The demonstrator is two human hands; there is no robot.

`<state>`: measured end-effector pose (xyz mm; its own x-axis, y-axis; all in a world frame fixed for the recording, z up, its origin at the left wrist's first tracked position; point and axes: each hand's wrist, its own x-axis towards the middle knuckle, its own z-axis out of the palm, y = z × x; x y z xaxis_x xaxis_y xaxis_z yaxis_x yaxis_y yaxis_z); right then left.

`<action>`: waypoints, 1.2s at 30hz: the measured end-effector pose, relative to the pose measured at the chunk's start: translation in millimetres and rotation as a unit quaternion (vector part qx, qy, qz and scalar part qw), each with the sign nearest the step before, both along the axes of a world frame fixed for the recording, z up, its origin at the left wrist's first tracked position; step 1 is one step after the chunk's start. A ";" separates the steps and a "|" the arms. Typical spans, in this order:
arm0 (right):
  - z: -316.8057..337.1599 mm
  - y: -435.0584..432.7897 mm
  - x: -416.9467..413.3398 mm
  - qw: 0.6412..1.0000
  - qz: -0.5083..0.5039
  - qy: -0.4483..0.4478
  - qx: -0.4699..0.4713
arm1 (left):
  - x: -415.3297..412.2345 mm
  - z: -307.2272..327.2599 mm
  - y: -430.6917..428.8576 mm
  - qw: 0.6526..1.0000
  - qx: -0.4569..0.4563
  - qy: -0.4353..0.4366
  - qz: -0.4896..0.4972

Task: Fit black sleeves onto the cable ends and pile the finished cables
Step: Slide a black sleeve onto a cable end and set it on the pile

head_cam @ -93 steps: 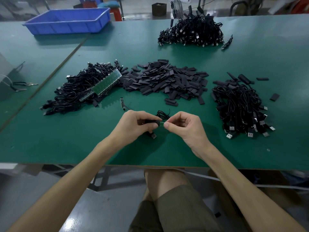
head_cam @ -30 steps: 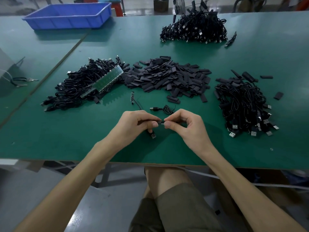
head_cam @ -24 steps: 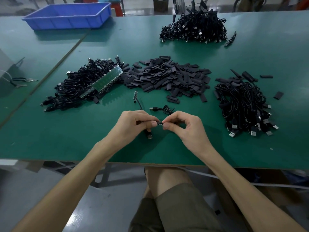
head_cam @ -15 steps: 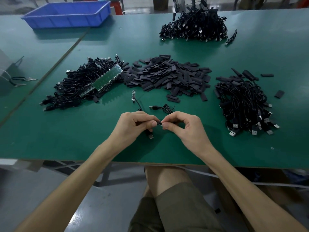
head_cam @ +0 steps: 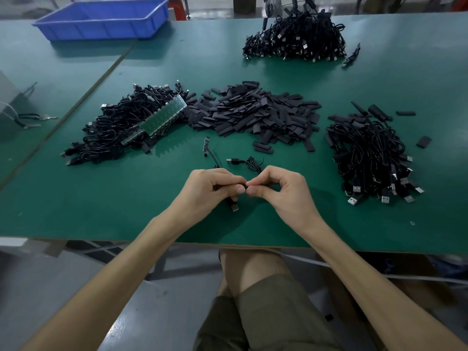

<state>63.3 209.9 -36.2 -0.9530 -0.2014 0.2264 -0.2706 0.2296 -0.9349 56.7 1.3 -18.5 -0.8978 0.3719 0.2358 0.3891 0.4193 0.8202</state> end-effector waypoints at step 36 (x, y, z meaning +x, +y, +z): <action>3.2 -0.8 -1.5 0.999 -0.019 -0.015 -0.044 | -25.4 15.9 -2.7 0.978 -0.017 -0.179 -0.108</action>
<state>61.8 209.0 -33.0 -0.9663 -0.1449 0.2126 -0.2344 0.1558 -0.9596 31.3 -1.4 -2.6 -0.8203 0.5640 -0.0953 0.1612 0.3878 0.9075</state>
